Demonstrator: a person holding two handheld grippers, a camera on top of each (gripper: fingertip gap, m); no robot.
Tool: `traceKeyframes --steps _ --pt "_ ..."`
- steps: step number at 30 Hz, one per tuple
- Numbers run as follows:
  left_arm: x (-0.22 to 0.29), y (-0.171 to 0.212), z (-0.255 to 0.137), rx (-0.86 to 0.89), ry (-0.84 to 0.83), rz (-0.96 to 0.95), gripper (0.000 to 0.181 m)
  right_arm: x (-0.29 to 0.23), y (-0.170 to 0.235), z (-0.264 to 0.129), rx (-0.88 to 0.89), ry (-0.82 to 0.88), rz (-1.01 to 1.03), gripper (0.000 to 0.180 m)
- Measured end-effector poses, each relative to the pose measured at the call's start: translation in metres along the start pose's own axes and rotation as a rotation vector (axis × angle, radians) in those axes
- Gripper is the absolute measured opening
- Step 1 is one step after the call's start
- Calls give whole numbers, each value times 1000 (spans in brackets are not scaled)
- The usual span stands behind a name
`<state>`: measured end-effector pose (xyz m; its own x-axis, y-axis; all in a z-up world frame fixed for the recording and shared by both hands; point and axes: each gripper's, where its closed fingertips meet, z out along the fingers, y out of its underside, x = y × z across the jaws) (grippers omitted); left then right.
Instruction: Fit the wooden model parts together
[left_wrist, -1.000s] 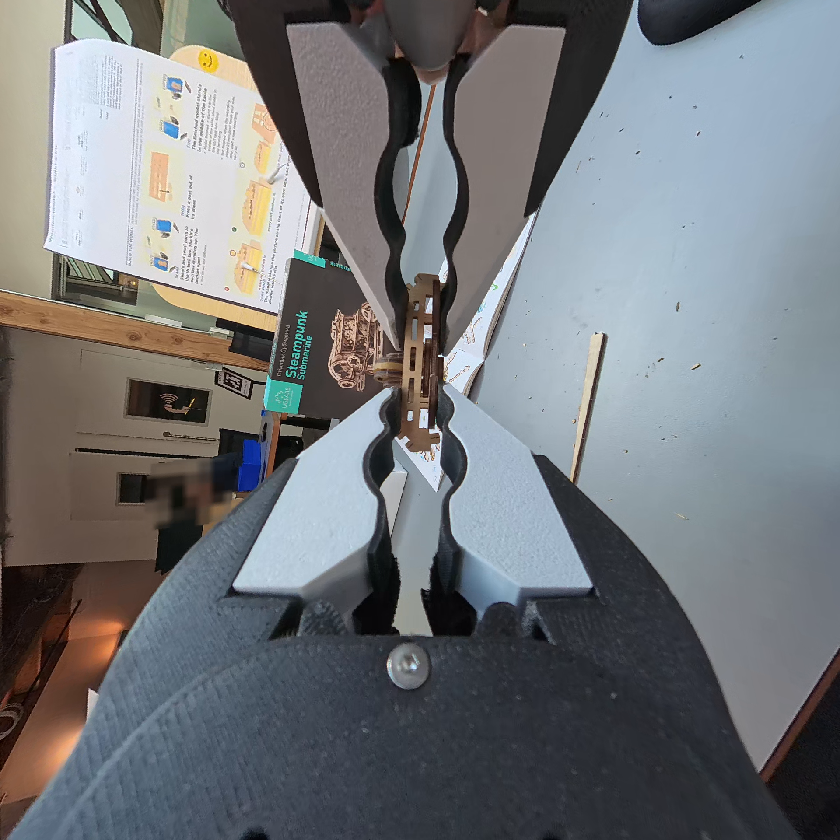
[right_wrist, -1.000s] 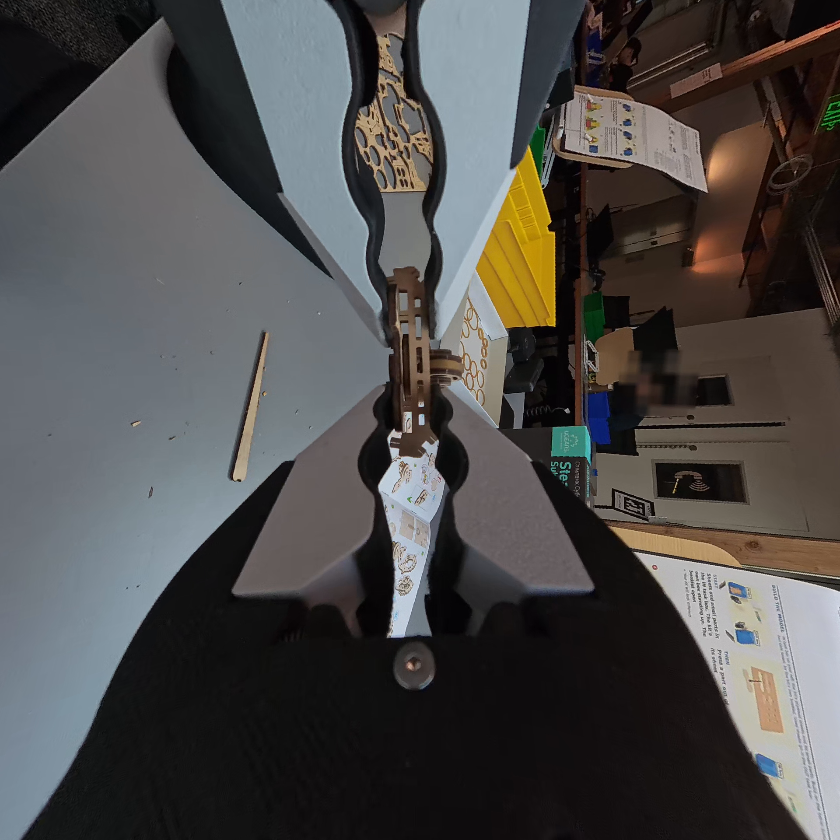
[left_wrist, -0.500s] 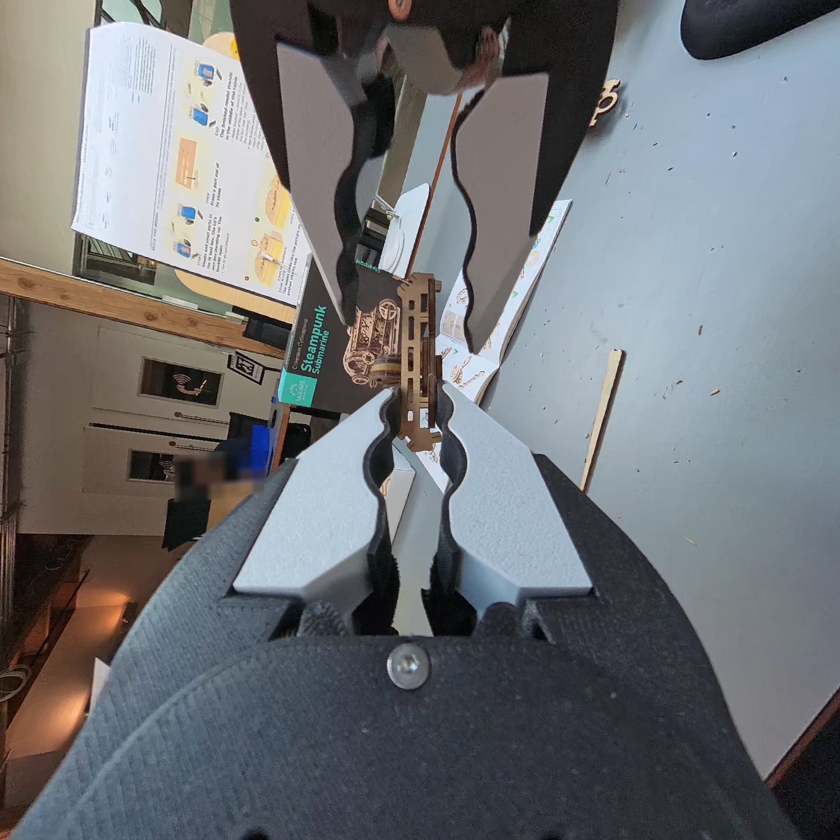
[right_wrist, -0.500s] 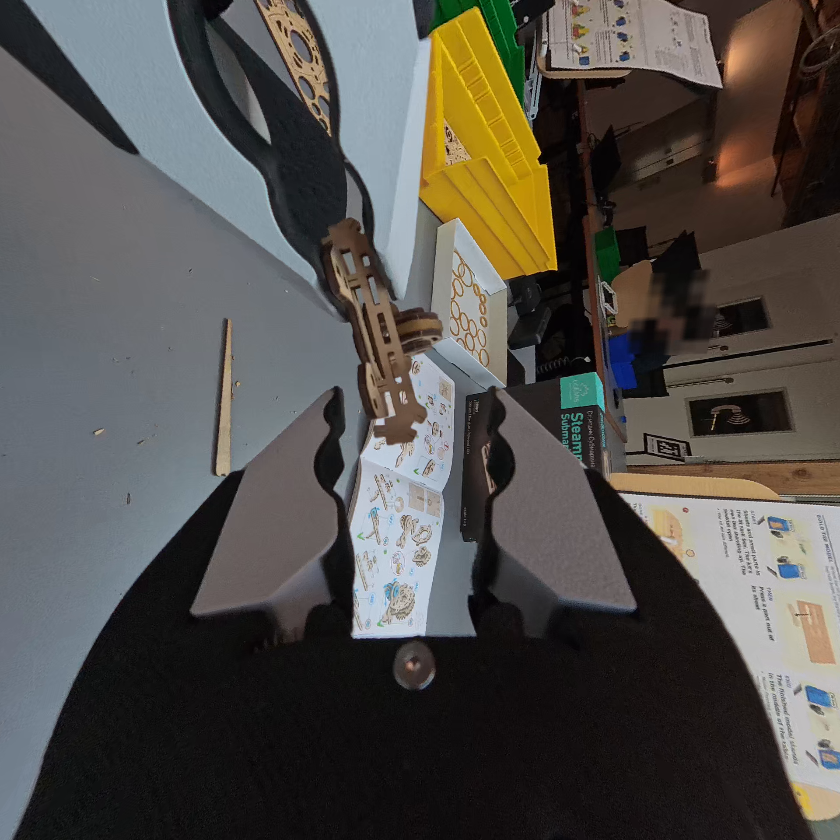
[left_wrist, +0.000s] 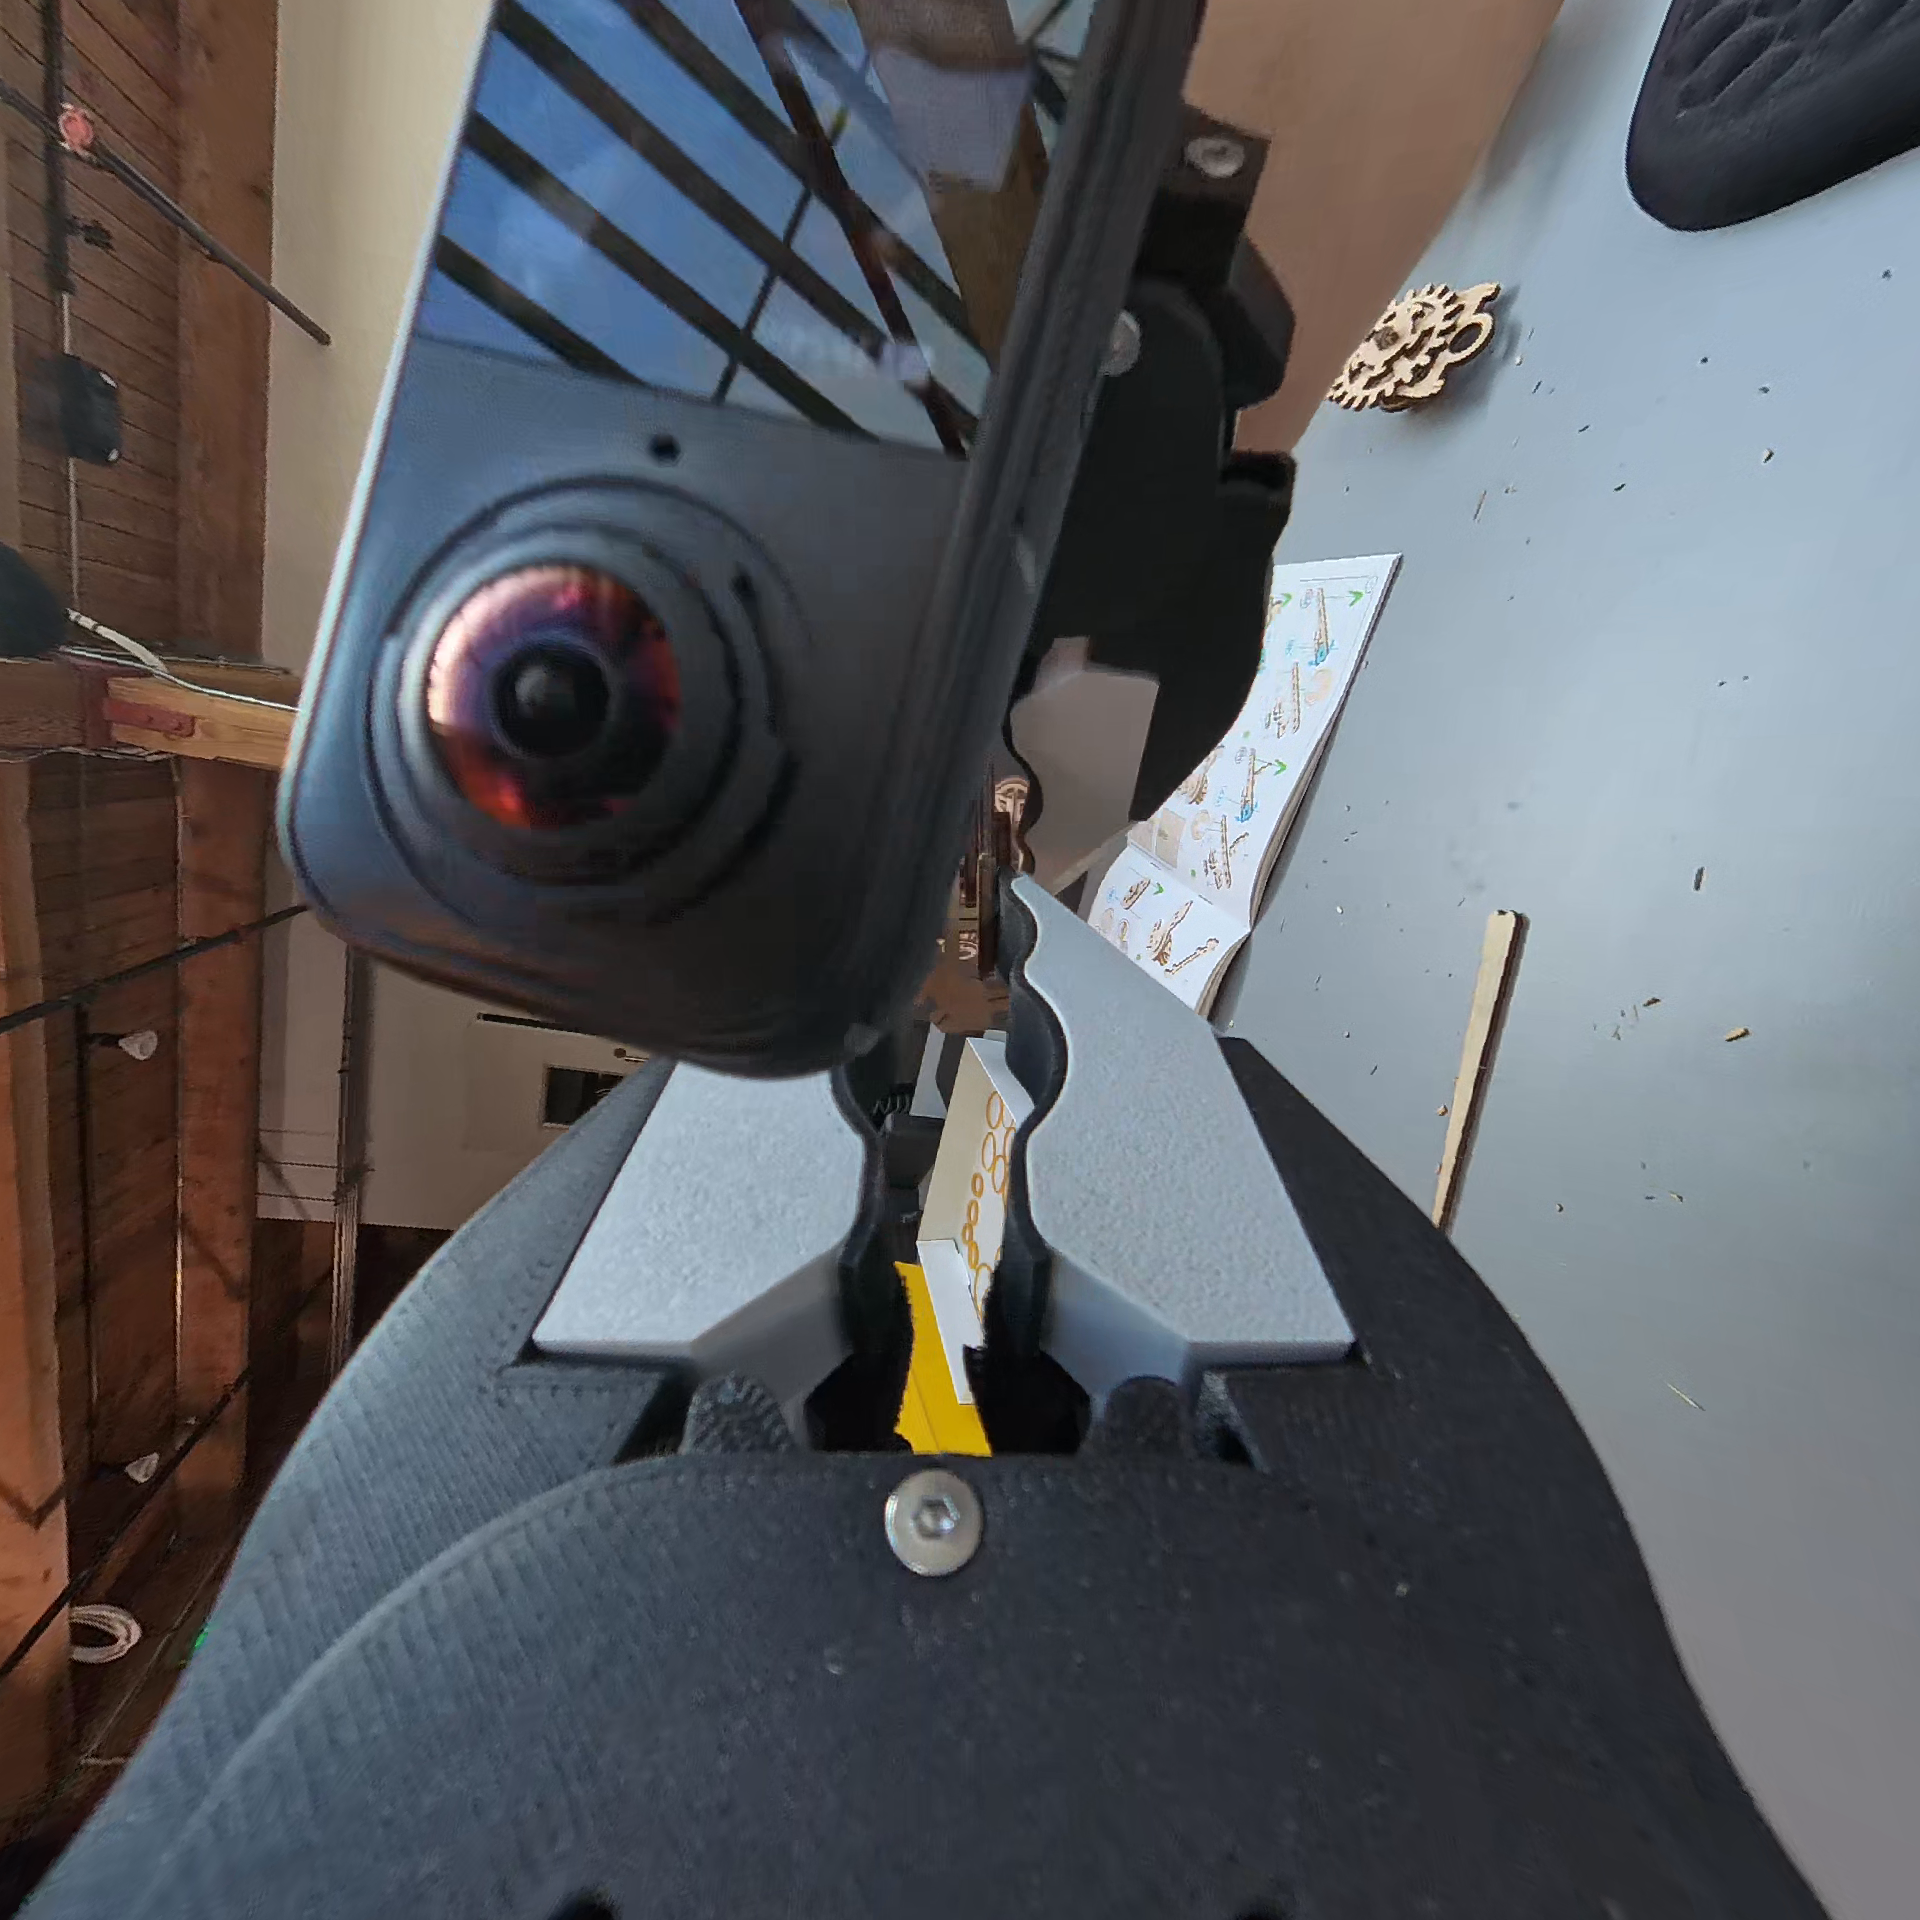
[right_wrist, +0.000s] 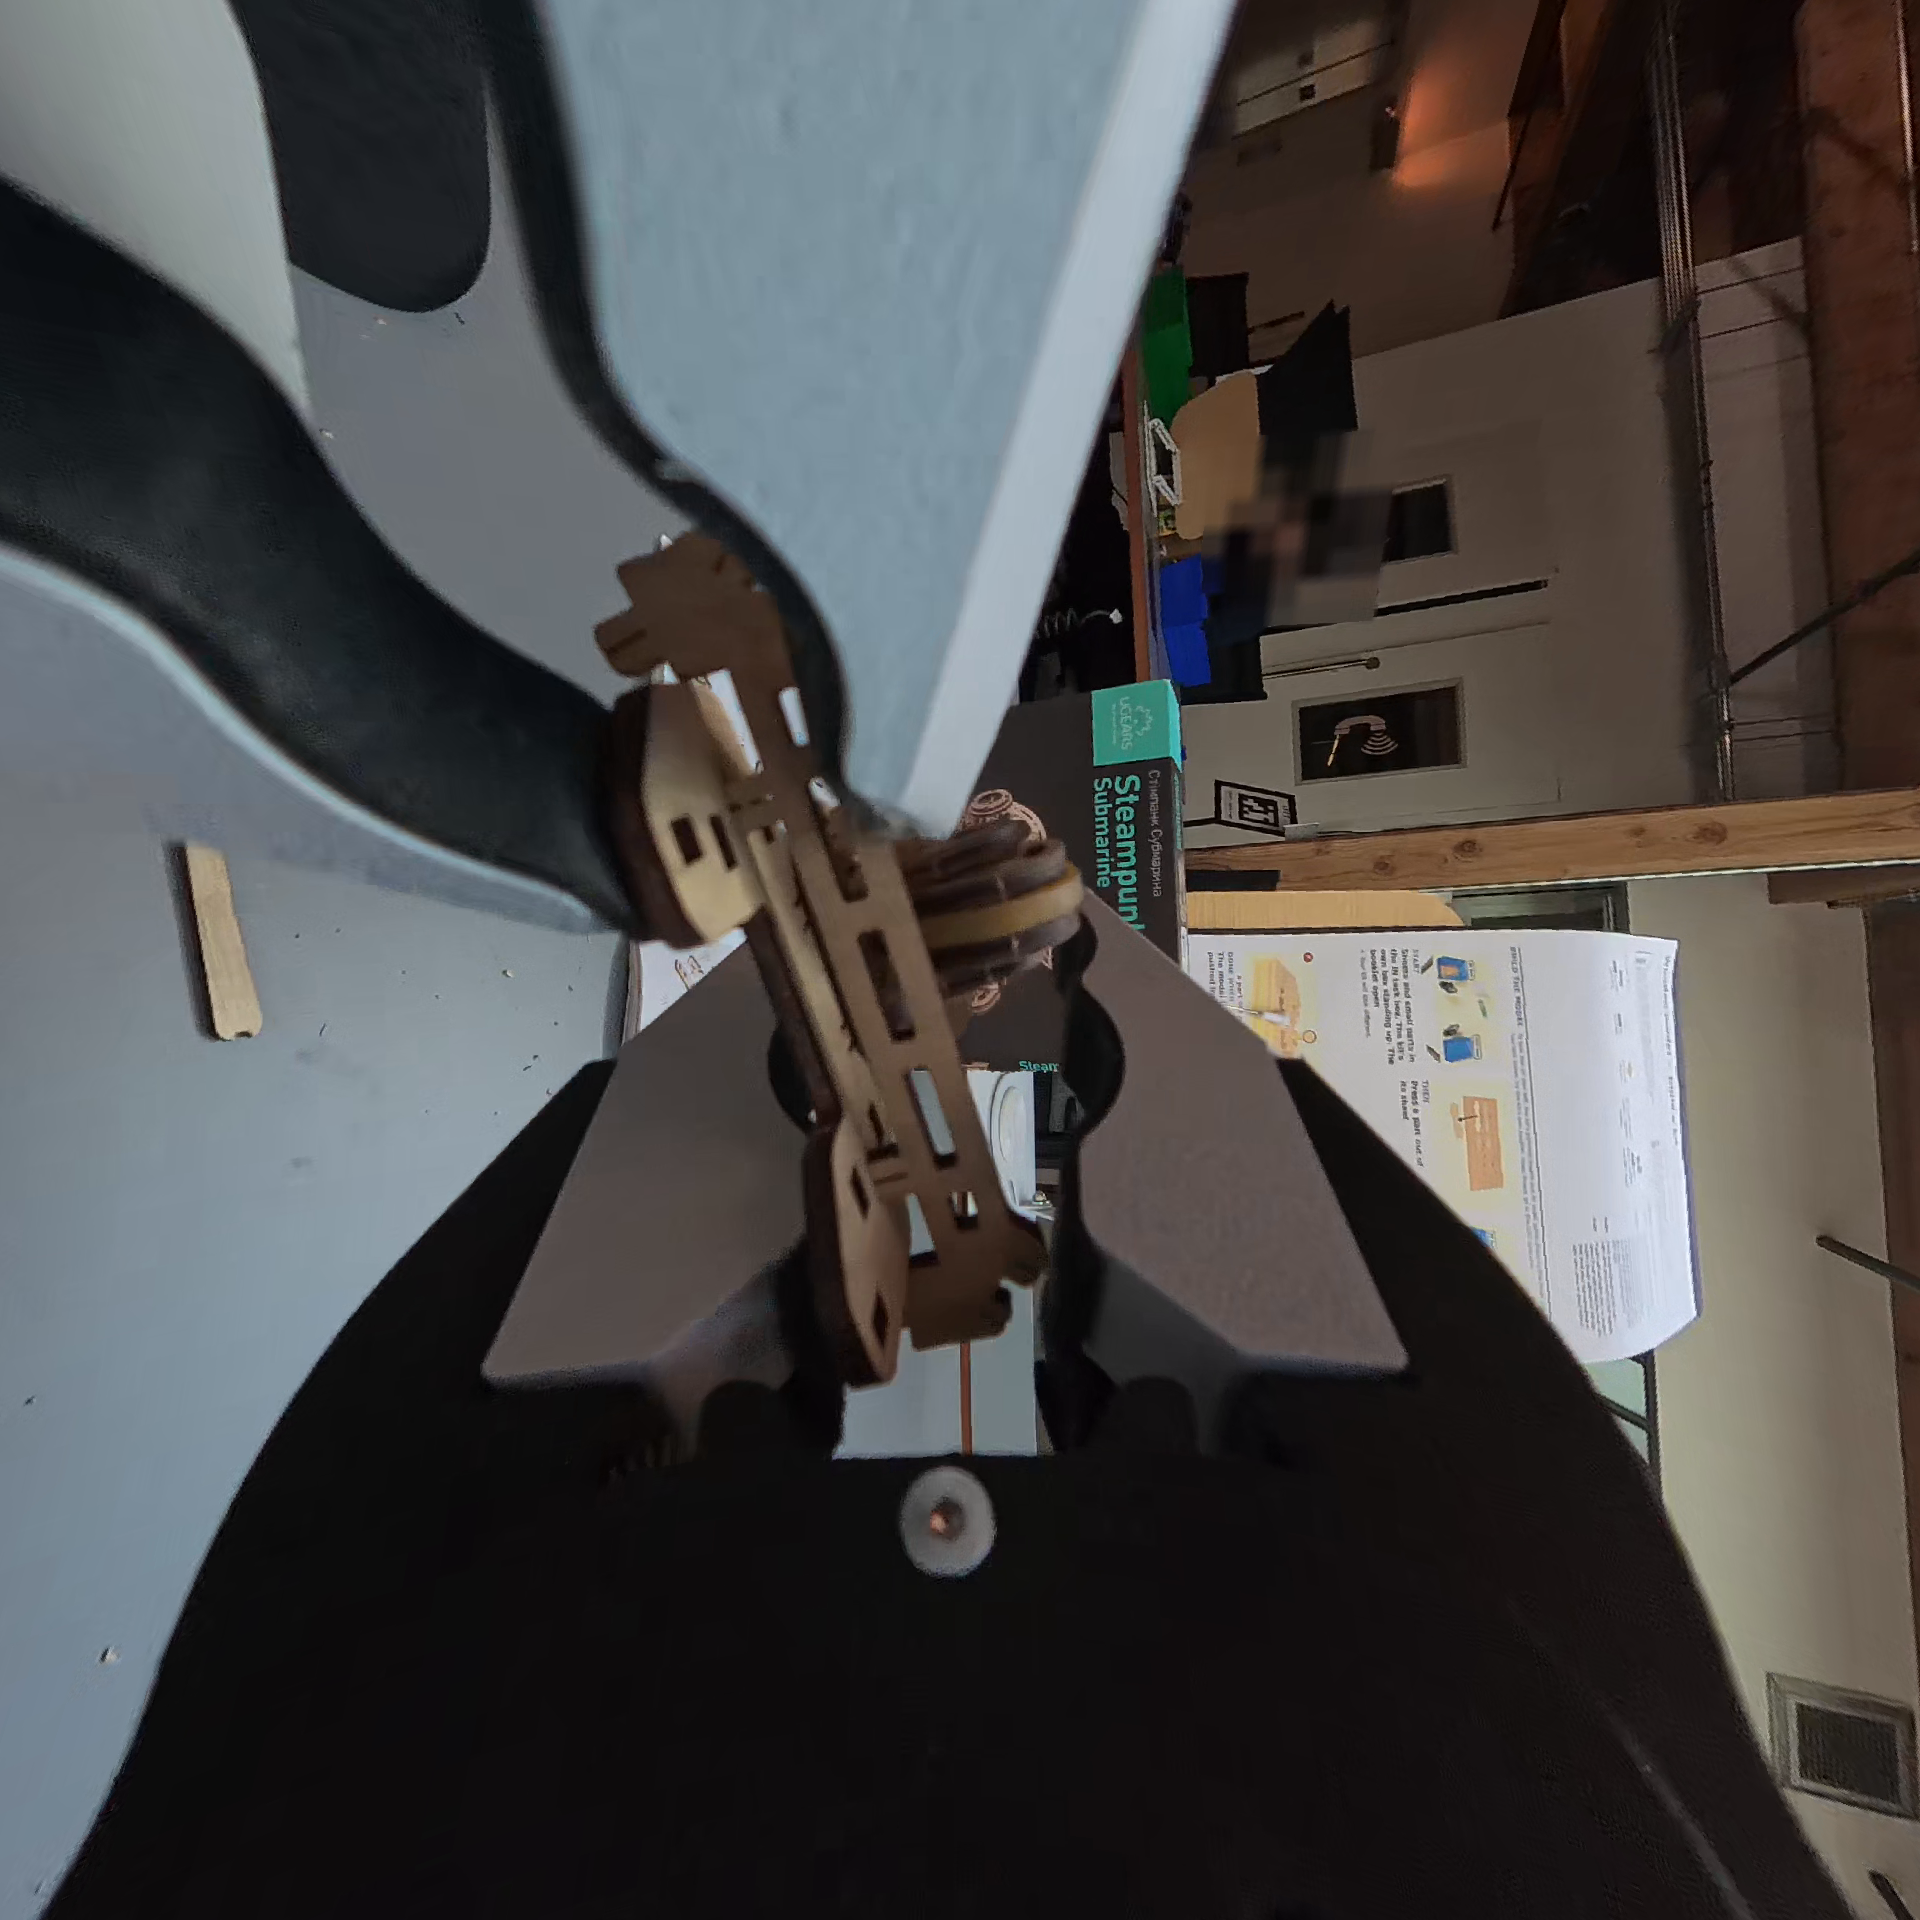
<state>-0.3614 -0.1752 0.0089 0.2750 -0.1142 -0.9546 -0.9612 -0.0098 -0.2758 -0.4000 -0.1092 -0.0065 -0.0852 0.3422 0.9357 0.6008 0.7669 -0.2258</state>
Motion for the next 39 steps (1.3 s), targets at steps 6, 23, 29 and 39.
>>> traceKeyframes --steps 6,23,29,39 --pt "-1 -6 3 -31 -73 89 14 9 4 2 -15 86 -11 35" --pt "-3 3 12 -124 -98 189 12 20 4 5 29 199 -67 38" --pt "-1 9 15 -160 -79 174 83 19 6 8 13 210 -95 43" --pt "0 17 17 -200 -62 153 12 11 4 7 -7 131 21 48"
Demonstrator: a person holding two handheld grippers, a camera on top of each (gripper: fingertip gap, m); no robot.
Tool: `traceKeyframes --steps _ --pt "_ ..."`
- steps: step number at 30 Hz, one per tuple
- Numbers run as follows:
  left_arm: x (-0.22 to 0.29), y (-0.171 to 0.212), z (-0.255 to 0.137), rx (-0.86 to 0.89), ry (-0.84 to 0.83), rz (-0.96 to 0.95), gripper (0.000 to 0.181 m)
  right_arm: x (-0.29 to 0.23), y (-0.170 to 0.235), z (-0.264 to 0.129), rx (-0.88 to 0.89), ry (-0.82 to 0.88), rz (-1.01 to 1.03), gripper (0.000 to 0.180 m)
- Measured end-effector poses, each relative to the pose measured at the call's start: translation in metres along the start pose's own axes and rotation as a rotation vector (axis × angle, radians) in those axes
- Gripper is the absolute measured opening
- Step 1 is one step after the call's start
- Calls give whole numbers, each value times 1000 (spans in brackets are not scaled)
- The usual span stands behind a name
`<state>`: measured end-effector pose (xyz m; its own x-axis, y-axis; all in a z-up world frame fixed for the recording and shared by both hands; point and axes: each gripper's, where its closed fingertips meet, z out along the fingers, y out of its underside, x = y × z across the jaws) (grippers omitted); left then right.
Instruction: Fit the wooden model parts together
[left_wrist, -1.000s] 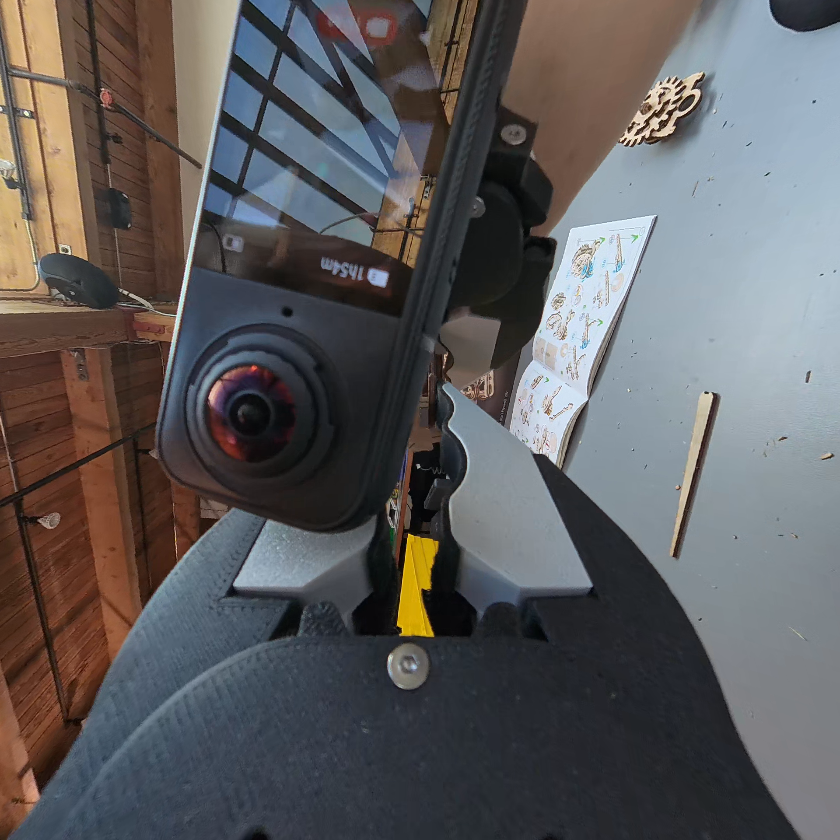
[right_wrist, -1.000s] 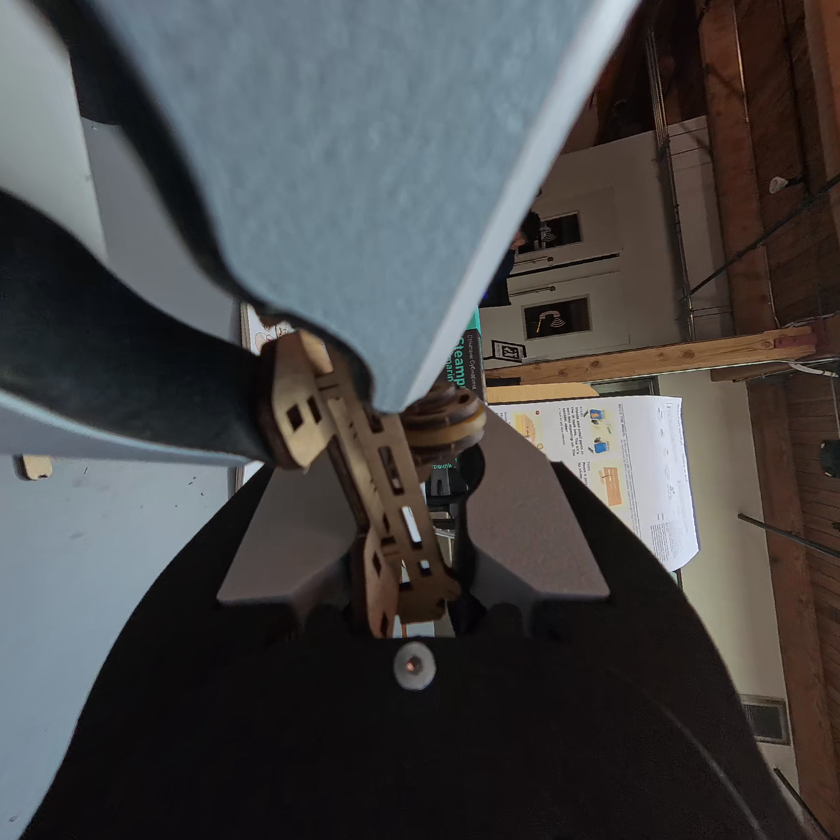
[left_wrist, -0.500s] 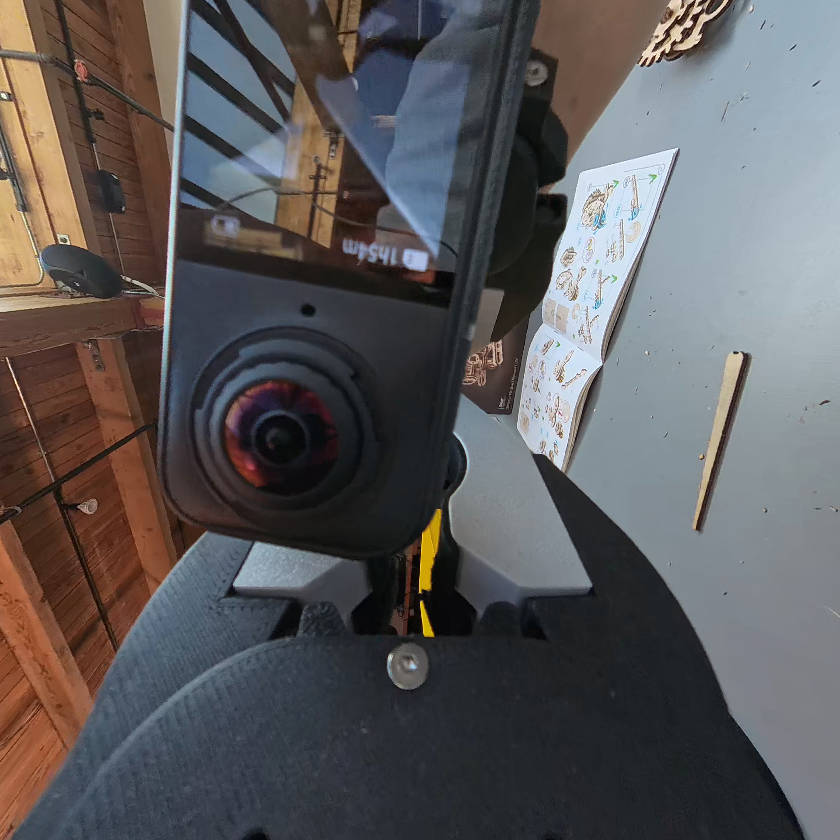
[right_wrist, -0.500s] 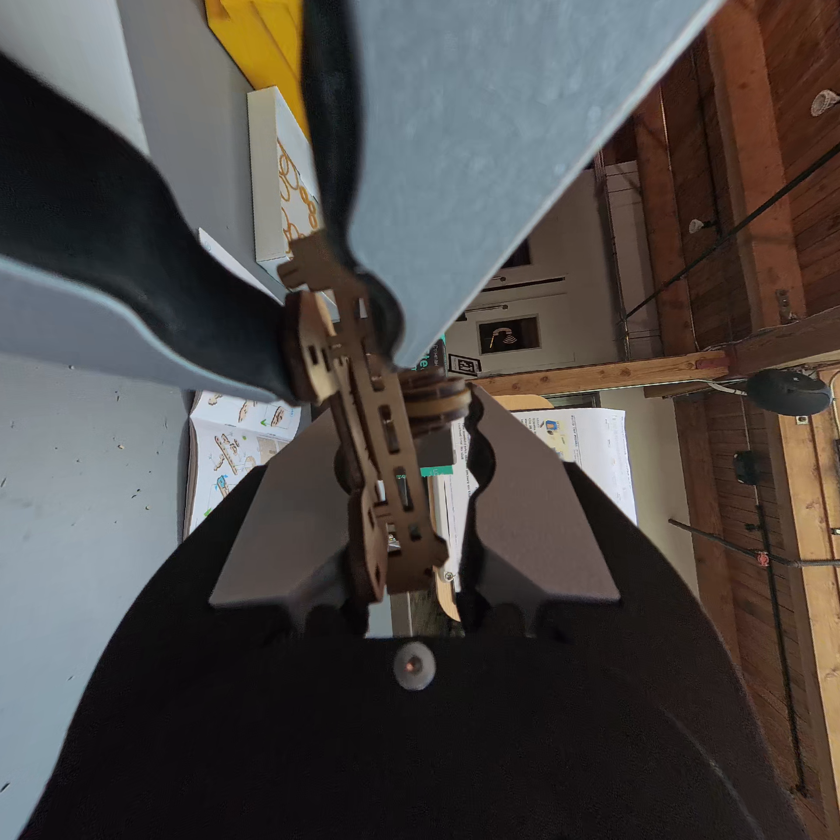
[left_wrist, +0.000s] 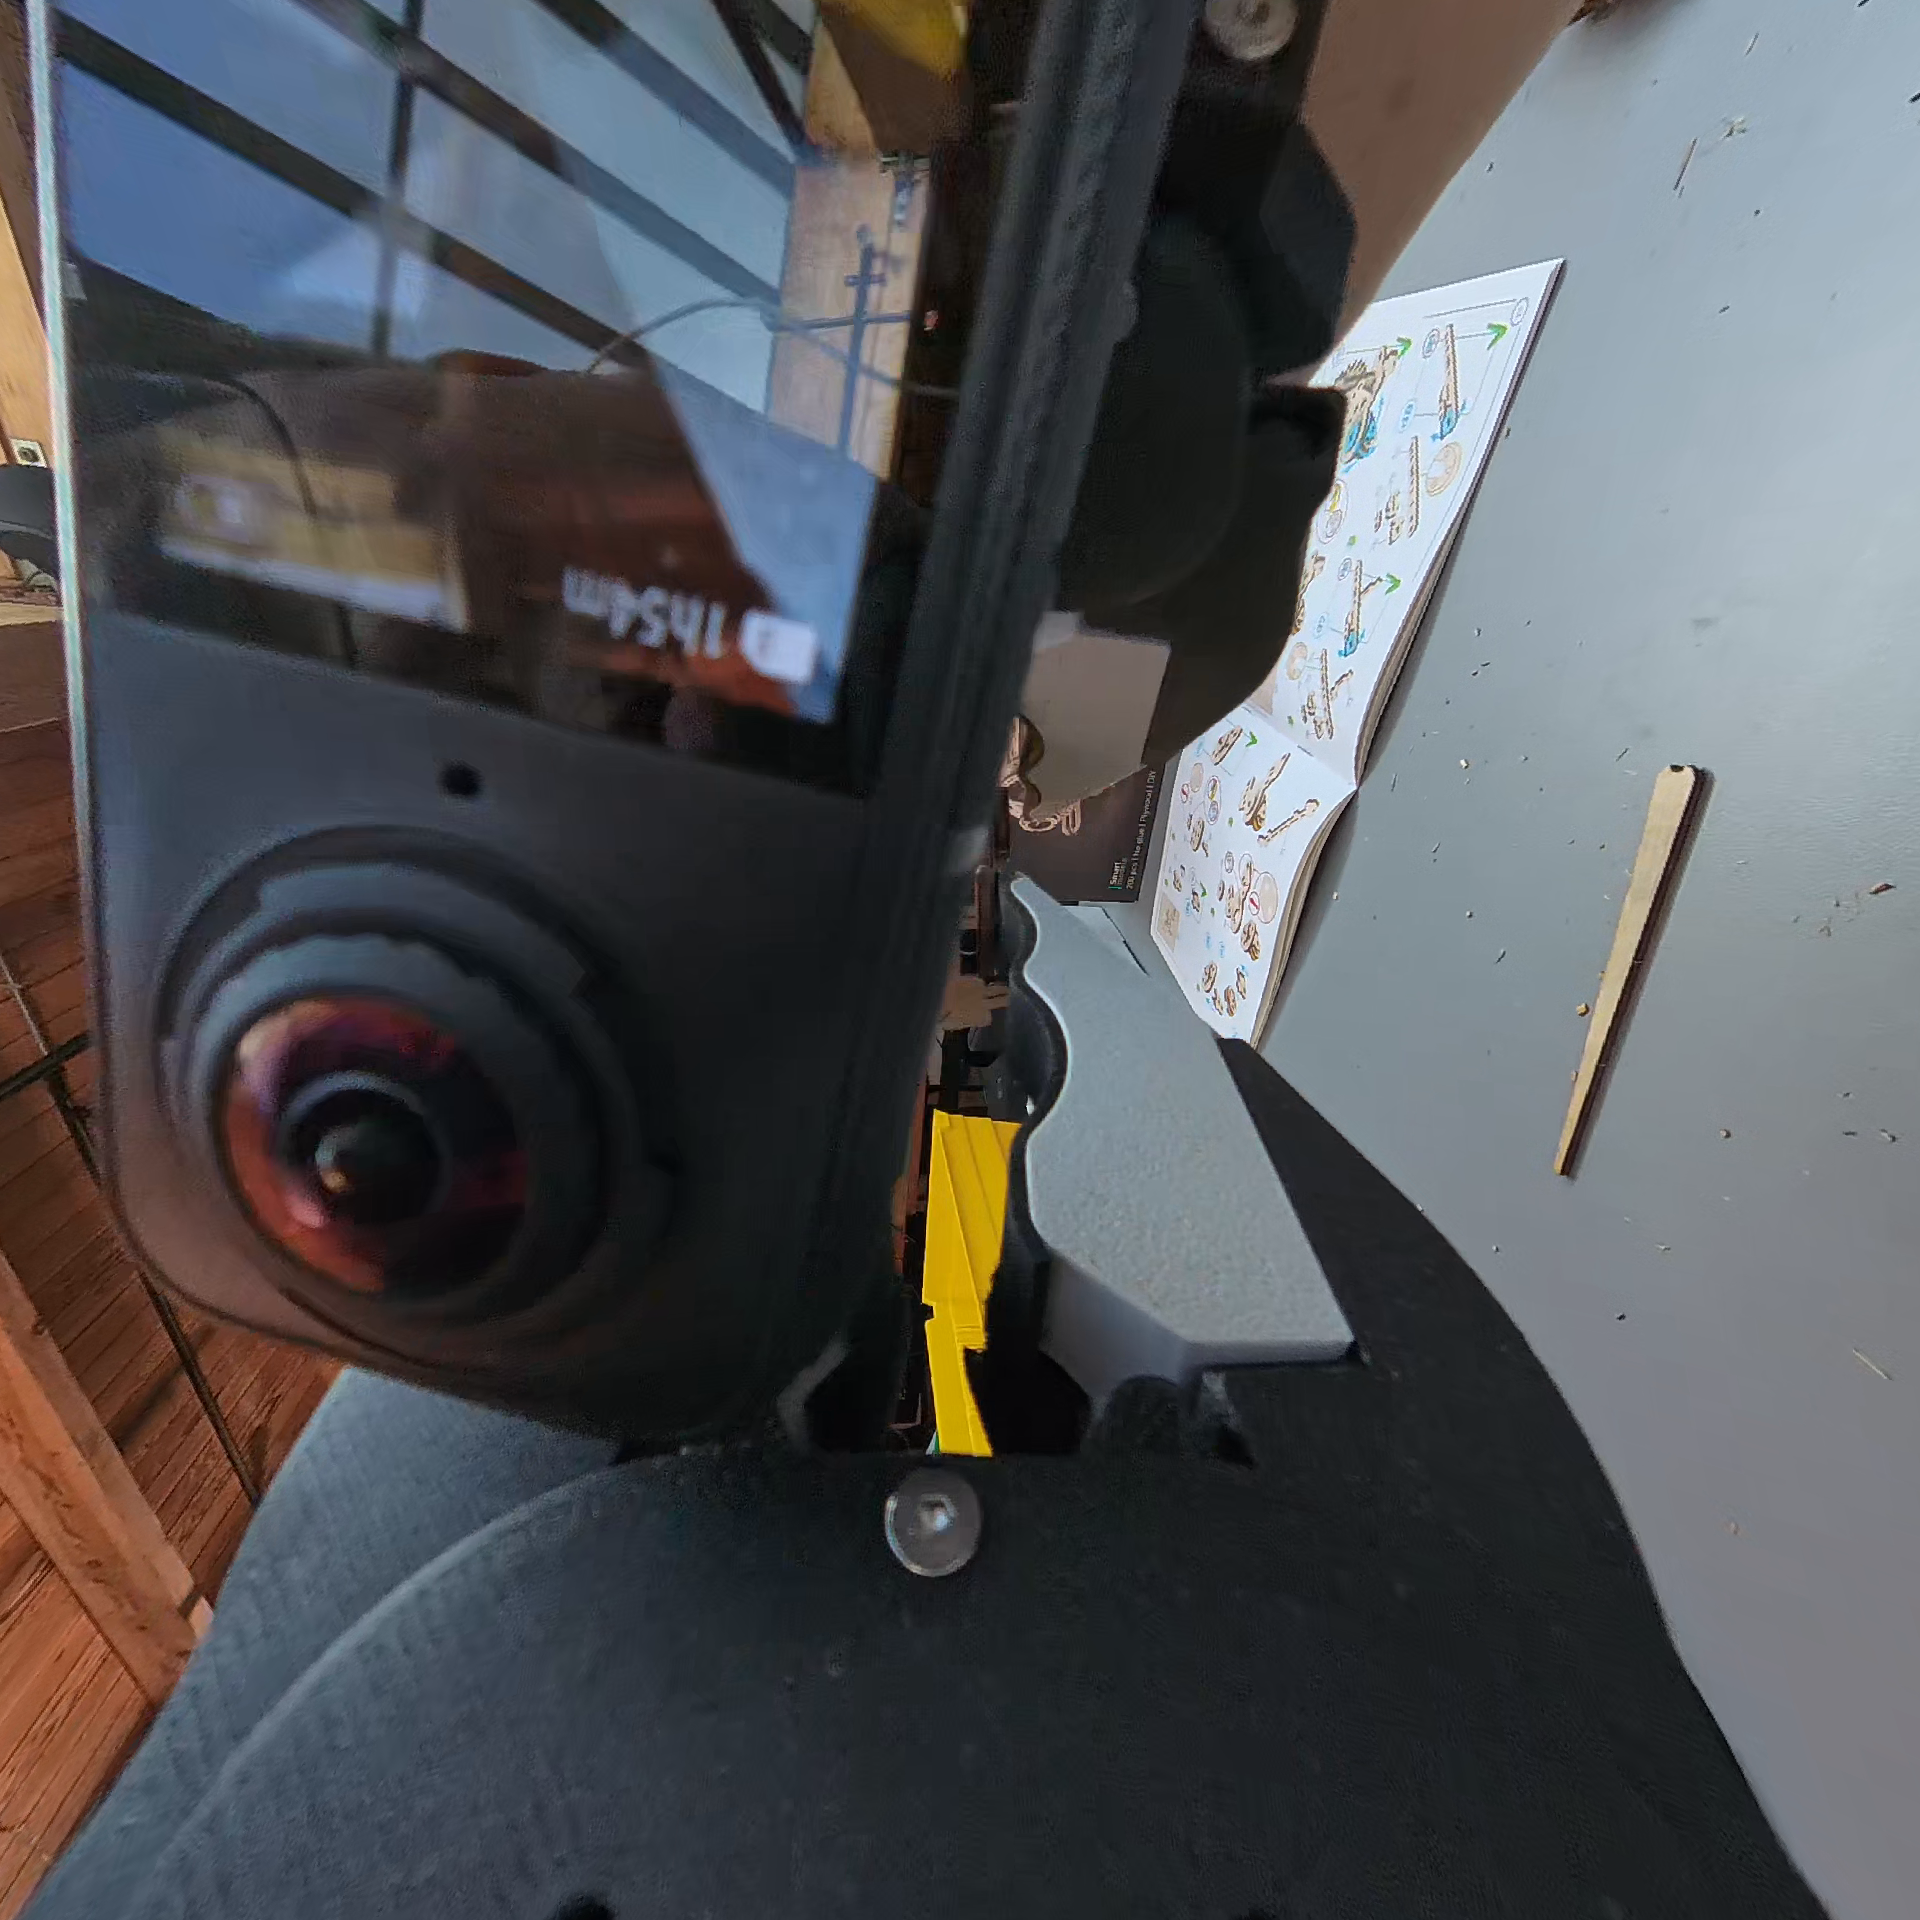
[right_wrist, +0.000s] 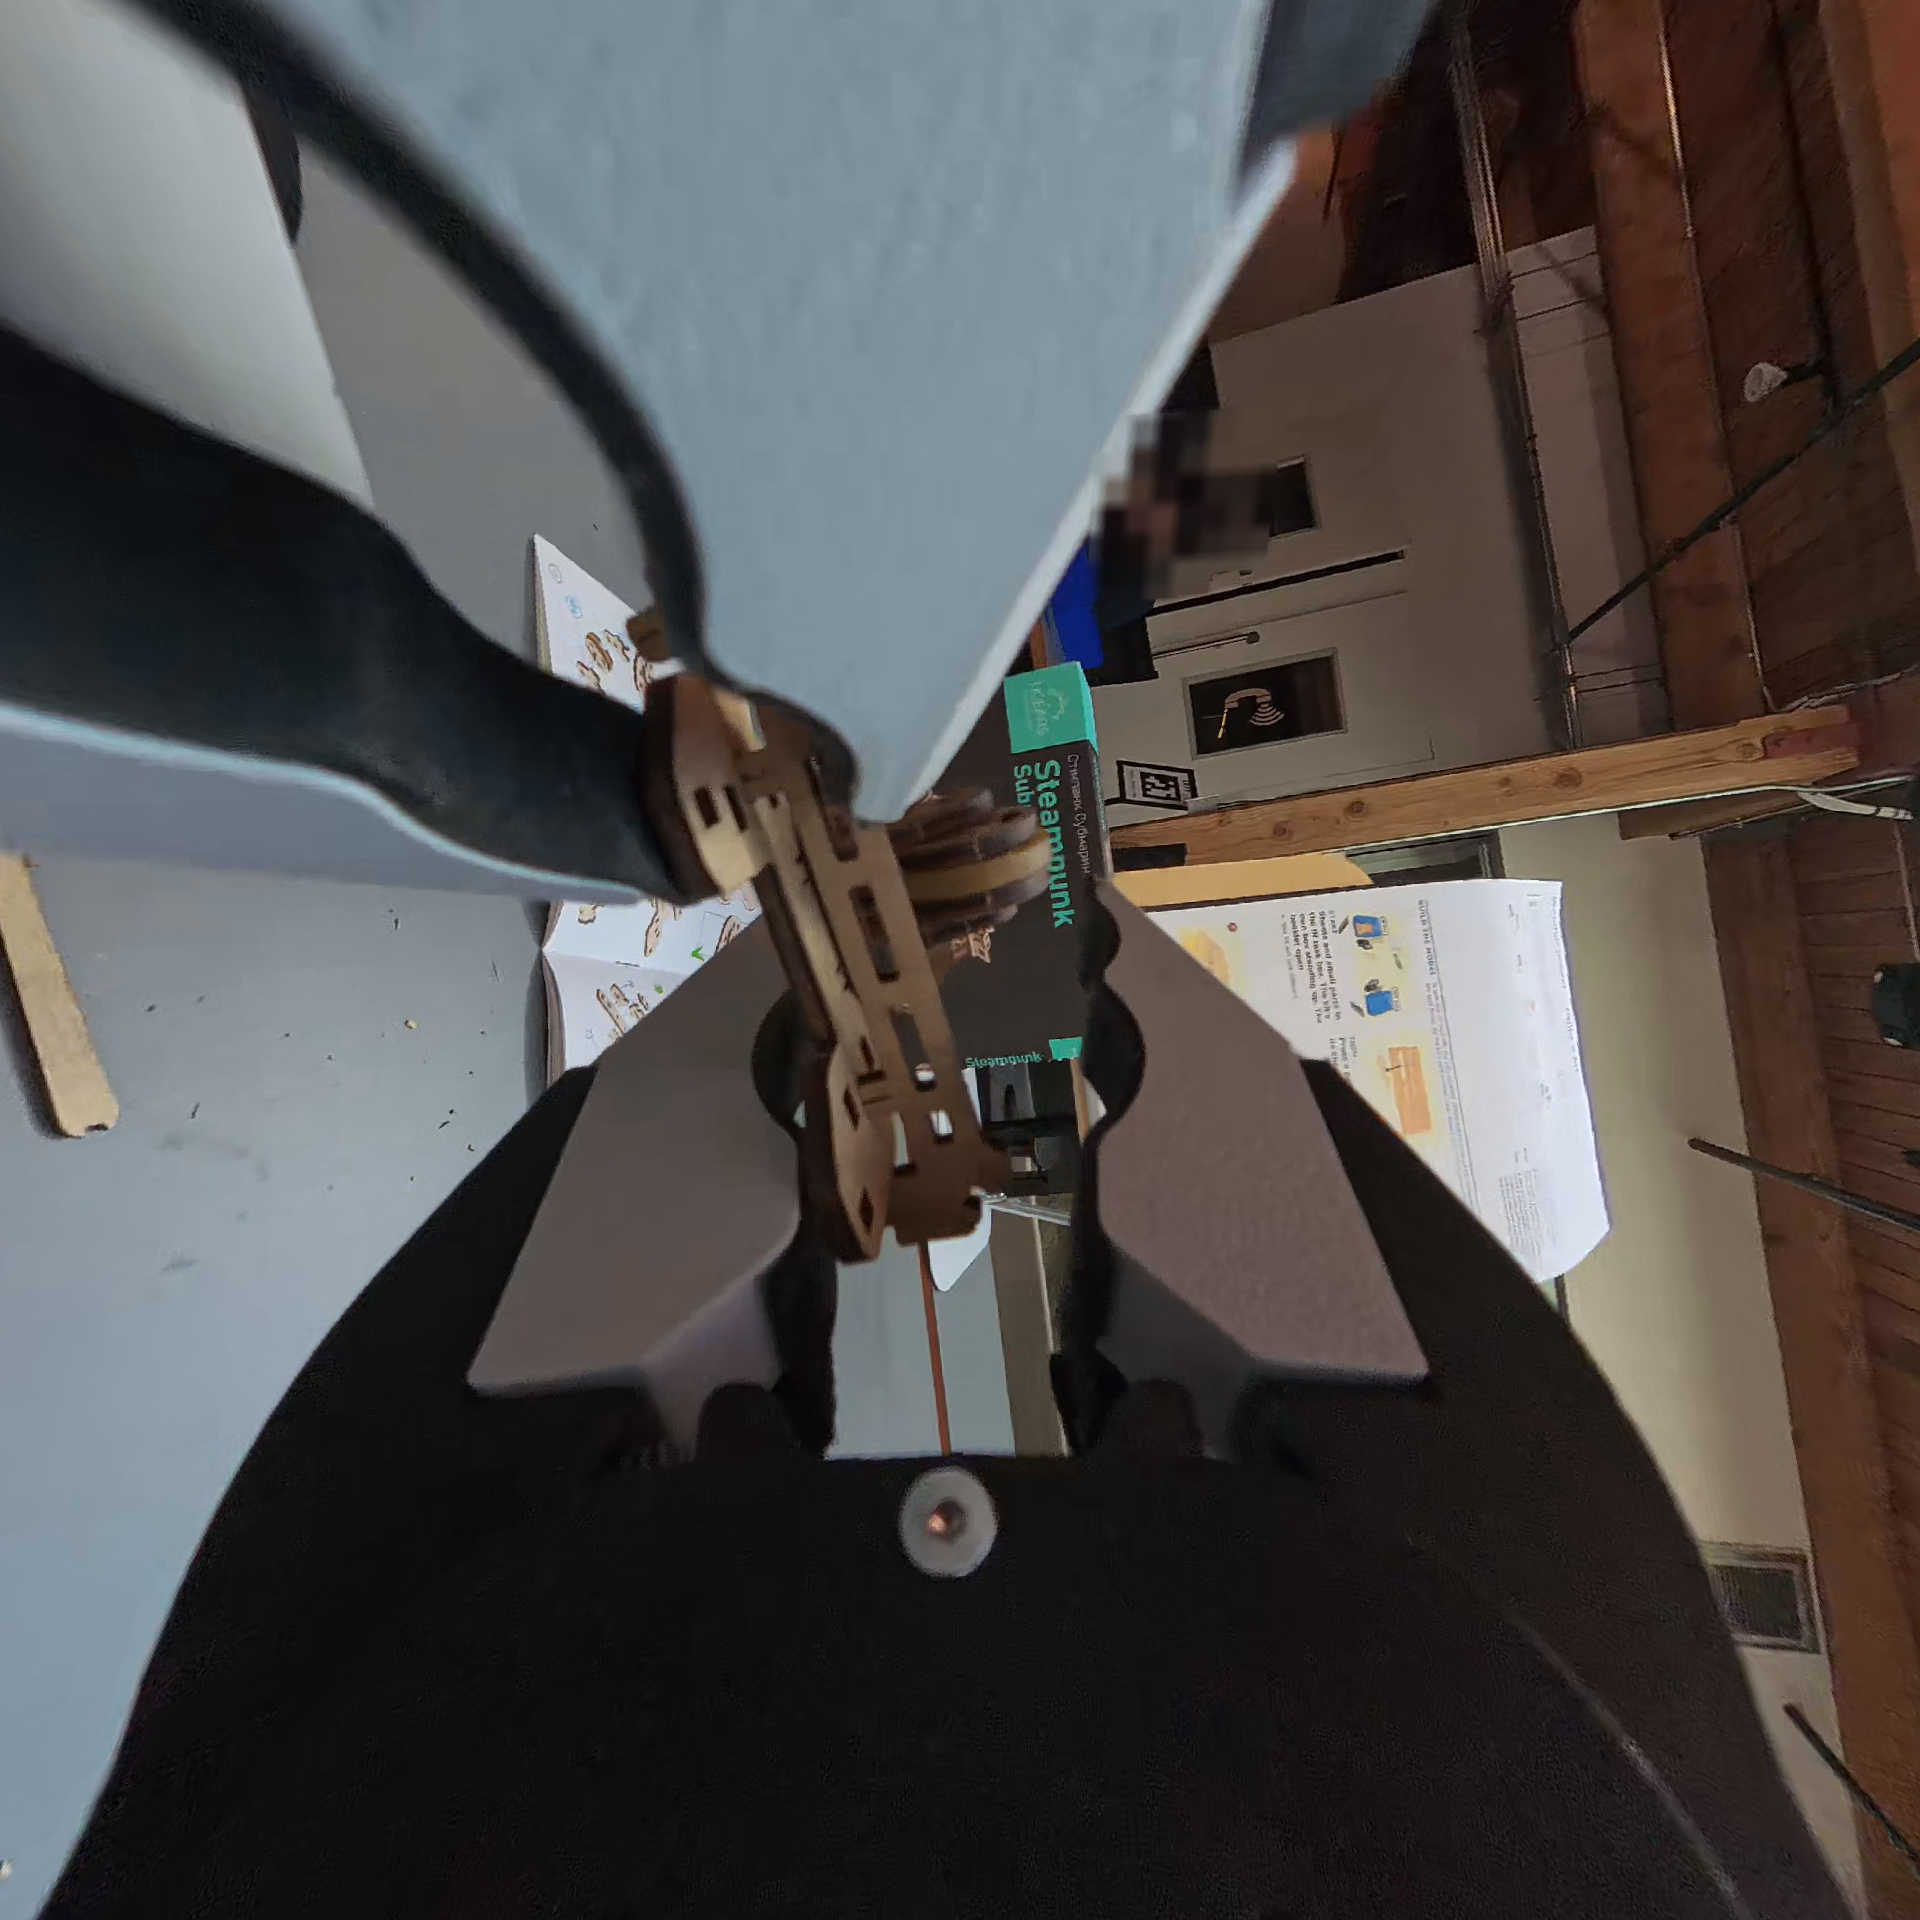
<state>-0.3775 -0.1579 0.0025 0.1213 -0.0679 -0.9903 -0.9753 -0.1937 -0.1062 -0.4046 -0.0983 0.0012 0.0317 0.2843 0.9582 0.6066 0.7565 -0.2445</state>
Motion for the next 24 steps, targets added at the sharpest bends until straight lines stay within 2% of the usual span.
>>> traceKeyframes --steps 7,8,24 --pt "1 -5 0 10 9 -23 13 -1 -4 1 15 1 72 43" --pt "1 -6 -1 10 4 -23 13 -3 -4 1 20 -6 76 37" --pt "3 -7 2 -5 3 -5 12 -5 -2 5 38 -10 86 31"
